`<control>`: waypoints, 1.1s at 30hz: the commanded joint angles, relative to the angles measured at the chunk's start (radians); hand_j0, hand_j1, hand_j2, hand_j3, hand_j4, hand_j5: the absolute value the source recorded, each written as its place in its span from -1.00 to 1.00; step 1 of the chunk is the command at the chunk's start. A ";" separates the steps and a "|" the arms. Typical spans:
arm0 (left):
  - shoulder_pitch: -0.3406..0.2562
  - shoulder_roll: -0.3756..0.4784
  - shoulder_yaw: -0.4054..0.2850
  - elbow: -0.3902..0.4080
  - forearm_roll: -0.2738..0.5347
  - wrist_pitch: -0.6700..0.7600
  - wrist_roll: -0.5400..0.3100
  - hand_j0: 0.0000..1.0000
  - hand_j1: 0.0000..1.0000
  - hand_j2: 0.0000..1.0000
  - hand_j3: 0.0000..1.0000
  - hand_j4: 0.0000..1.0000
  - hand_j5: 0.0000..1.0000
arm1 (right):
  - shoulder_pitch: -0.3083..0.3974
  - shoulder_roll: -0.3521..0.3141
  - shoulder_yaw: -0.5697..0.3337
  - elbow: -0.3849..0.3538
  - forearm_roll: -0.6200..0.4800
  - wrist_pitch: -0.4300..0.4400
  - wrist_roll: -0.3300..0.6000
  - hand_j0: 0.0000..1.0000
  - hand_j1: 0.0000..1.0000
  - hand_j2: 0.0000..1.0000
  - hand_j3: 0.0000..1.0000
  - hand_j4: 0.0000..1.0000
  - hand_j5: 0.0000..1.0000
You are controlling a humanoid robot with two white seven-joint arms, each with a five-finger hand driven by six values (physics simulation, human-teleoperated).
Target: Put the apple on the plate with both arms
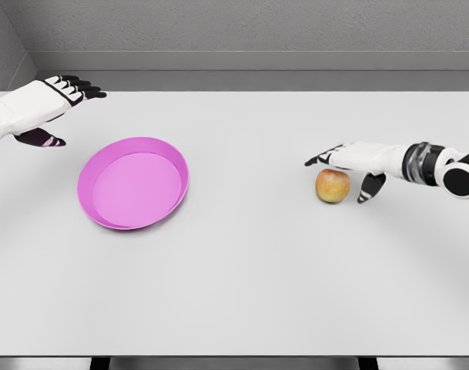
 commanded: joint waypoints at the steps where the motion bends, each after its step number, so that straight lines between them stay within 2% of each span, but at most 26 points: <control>1: 0.000 0.001 0.002 0.000 0.002 0.000 0.001 1.00 1.00 1.00 1.00 1.00 1.00 | 0.000 0.004 0.016 0.011 -0.002 -0.001 0.000 1.00 1.00 1.00 1.00 1.00 1.00; 10: -0.002 0.000 0.006 0.015 0.001 0.000 0.001 1.00 1.00 1.00 1.00 1.00 1.00 | 0.000 0.004 0.029 0.011 -0.001 -0.001 0.000 1.00 1.00 1.00 1.00 1.00 1.00; 11: -0.002 -0.002 0.006 0.015 0.001 0.000 -0.001 1.00 1.00 1.00 1.00 1.00 1.00 | 0.000 0.004 0.031 0.011 -0.002 -0.001 0.000 0.93 0.93 0.93 0.93 0.93 0.93; 12: -0.002 -0.002 0.005 0.015 0.001 0.000 0.001 1.00 1.00 1.00 1.00 1.00 1.00 | 0.000 0.004 0.032 0.011 -0.001 -0.001 0.000 0.65 0.65 0.65 0.65 0.65 0.65; 13: -0.002 -0.002 0.005 0.015 0.001 0.000 -0.001 1.00 1.00 1.00 1.00 1.00 1.00 | 0.000 0.004 0.034 0.011 -0.001 -0.001 0.000 0.48 0.48 0.48 0.48 0.48 0.48; 14: -0.002 -0.002 0.005 0.016 0.001 0.000 0.001 1.00 1.00 1.00 1.00 1.00 1.00 | 0.000 0.004 0.039 0.011 -0.001 -0.001 0.002 0.47 0.47 0.47 0.47 0.47 0.47; 16: -0.002 0.000 0.005 0.016 0.001 0.000 0.001 1.00 1.00 1.00 1.00 1.00 1.00 | 0.000 0.004 0.045 0.010 -0.002 -0.001 0.002 0.27 0.27 0.27 0.27 0.27 0.27; 21: -0.002 -0.002 0.005 0.016 0.001 0.000 0.001 1.00 1.00 1.00 1.00 1.00 1.00 | 0.000 0.002 0.045 0.010 -0.001 -0.002 0.003 -0.04 -0.04 -0.04 -0.04 -0.04 -0.04; 33: -0.002 0.001 0.008 0.015 0.002 0.000 0.001 1.00 1.00 1.00 1.00 1.00 1.00 | -0.006 0.002 0.037 0.002 -0.001 -0.001 0.002 -0.15 -0.15 -0.15 -0.15 -0.15 -0.15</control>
